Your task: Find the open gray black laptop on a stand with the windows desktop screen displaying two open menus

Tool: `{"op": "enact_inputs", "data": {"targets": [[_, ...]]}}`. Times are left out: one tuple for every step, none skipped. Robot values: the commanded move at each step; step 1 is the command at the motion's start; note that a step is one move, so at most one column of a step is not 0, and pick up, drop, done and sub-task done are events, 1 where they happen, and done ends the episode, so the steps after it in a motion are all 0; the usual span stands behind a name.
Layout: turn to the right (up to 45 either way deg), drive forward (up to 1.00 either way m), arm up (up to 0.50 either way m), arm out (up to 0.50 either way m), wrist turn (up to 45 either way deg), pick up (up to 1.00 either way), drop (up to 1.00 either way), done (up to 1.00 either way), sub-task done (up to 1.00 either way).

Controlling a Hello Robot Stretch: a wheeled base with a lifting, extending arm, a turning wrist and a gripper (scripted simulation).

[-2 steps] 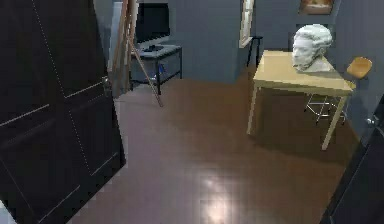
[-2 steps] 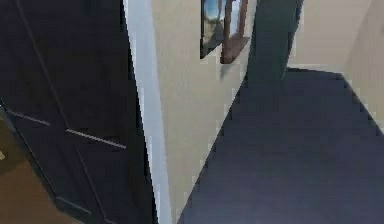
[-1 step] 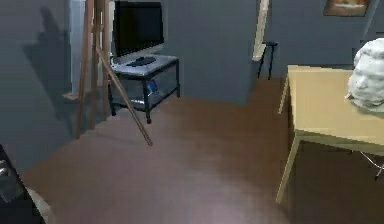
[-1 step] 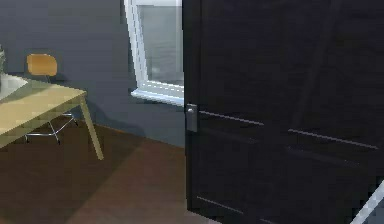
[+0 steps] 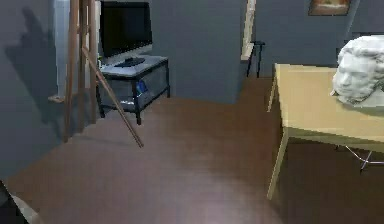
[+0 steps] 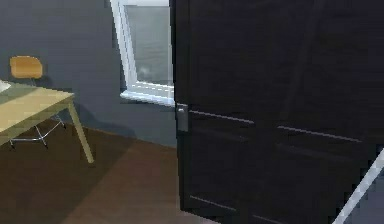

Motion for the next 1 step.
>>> {"op": "enact_inputs", "data": {"targets": [[0.0,1.0,0.0,0.0,0.0,0.0,0.0,0.0,0.0]]}}
